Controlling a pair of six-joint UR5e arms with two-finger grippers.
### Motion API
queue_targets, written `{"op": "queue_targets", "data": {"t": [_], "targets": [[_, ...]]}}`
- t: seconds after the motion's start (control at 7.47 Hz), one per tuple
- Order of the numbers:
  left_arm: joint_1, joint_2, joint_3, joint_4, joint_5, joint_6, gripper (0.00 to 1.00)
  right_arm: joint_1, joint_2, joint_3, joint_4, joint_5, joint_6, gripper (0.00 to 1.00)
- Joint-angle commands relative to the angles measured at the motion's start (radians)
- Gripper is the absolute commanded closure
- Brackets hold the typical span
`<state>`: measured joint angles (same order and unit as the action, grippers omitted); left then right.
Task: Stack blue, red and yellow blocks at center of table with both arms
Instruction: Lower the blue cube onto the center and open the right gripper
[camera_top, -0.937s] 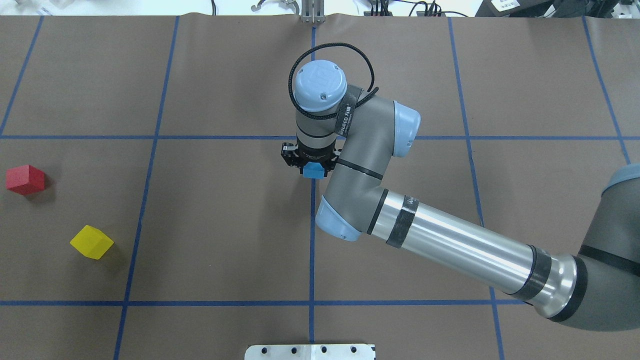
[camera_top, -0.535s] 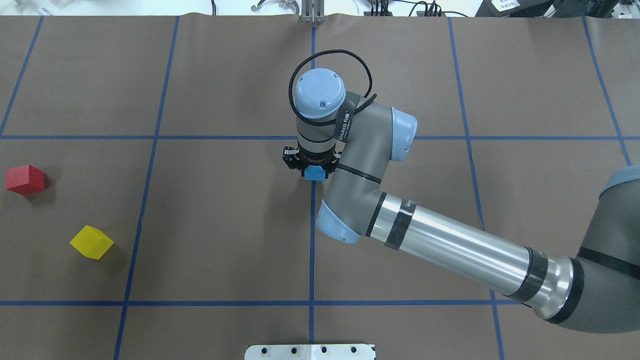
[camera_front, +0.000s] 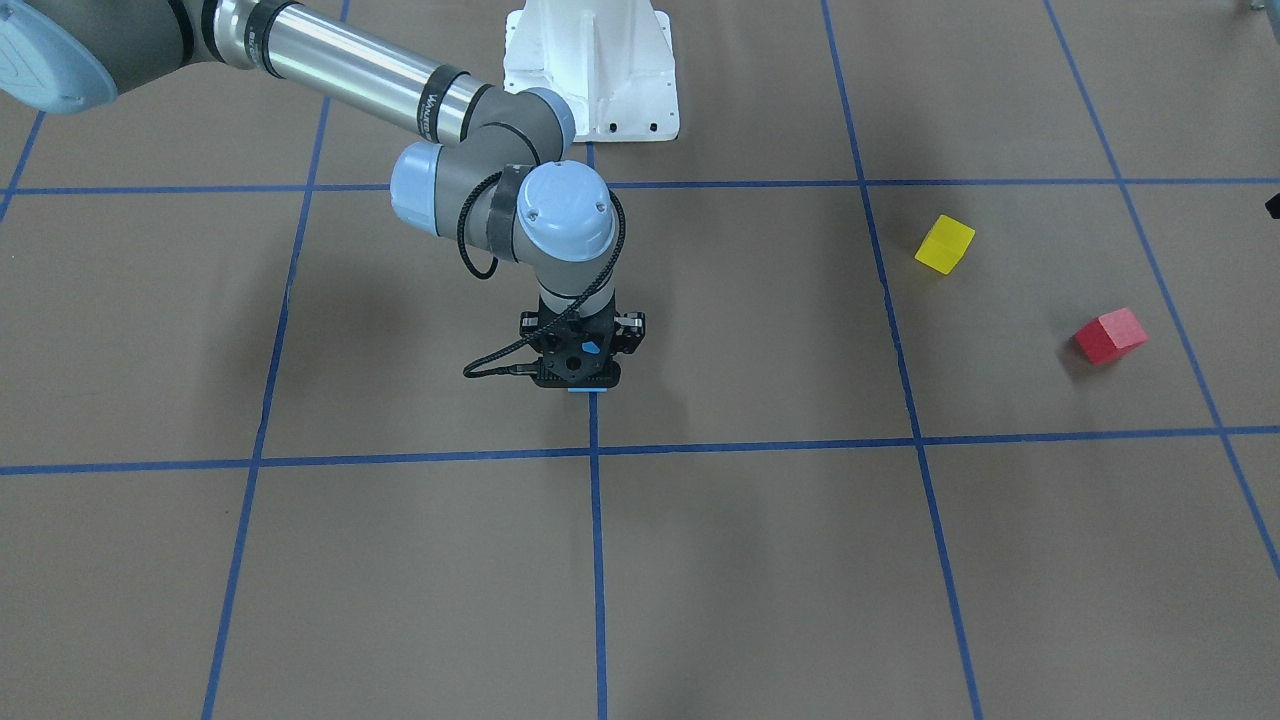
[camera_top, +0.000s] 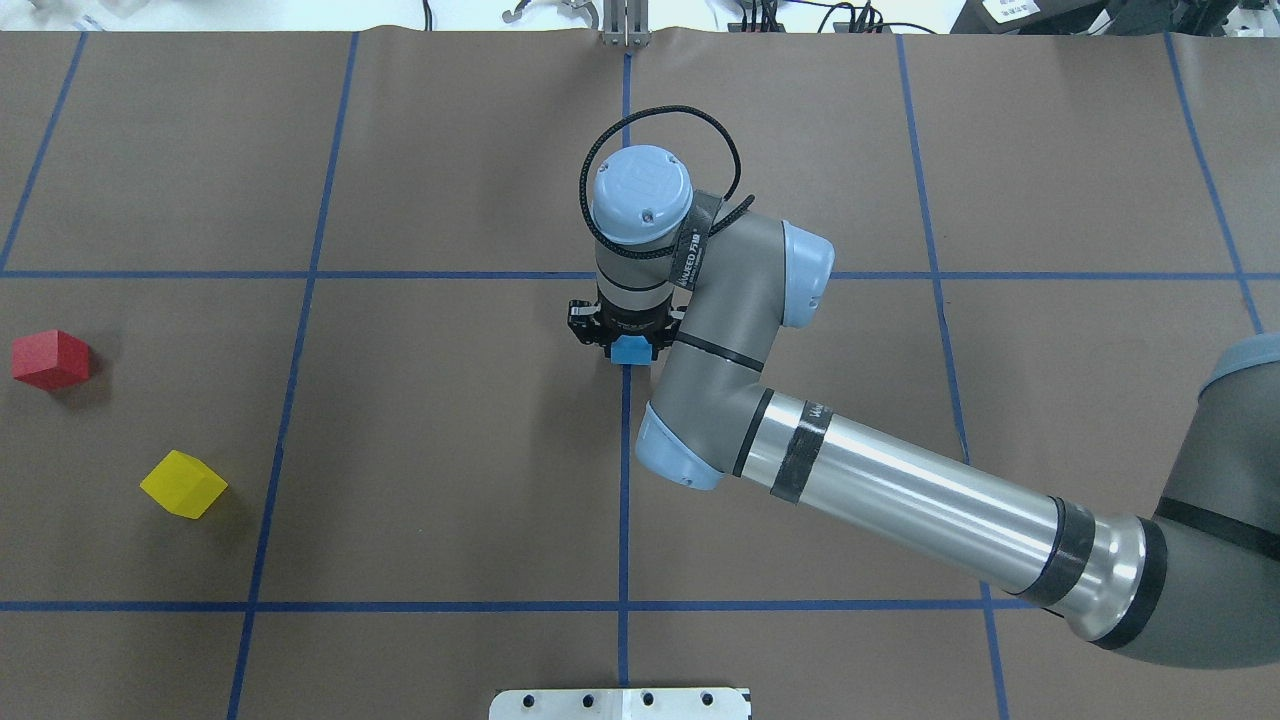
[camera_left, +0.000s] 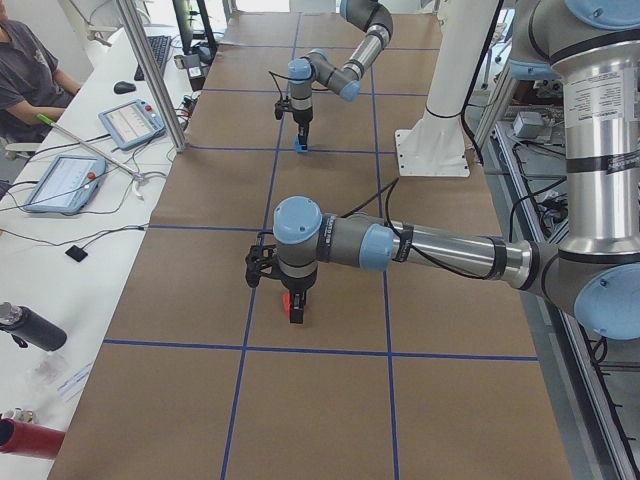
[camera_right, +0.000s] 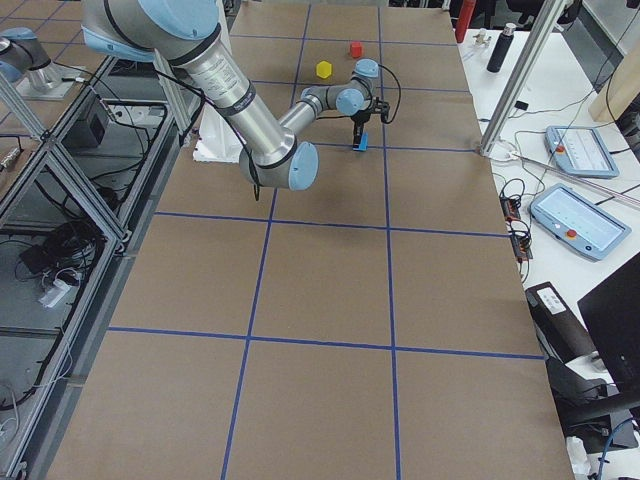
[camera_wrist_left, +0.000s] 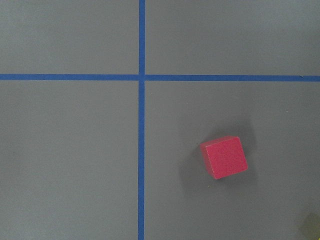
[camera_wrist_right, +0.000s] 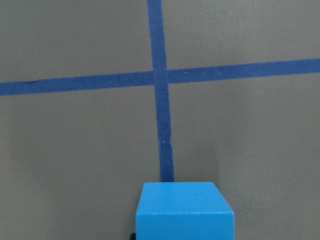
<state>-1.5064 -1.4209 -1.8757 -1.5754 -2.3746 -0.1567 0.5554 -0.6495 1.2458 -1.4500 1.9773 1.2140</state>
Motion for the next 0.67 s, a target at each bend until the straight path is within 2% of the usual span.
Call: {"op": "queue_targets", "data": {"t": [0.0, 0.54], "targets": [[0.002, 0.000, -0.002, -0.002, -0.002, -0.001, 0.00, -0.002, -0.001, 0.000, 0.000, -0.002, -0.005, 1.00], [0.002, -0.001, -0.003, -0.002, 0.000, -0.001, 0.00, -0.008, 0.002, 0.000, 0.002, -0.018, -0.041, 1.00]]}}
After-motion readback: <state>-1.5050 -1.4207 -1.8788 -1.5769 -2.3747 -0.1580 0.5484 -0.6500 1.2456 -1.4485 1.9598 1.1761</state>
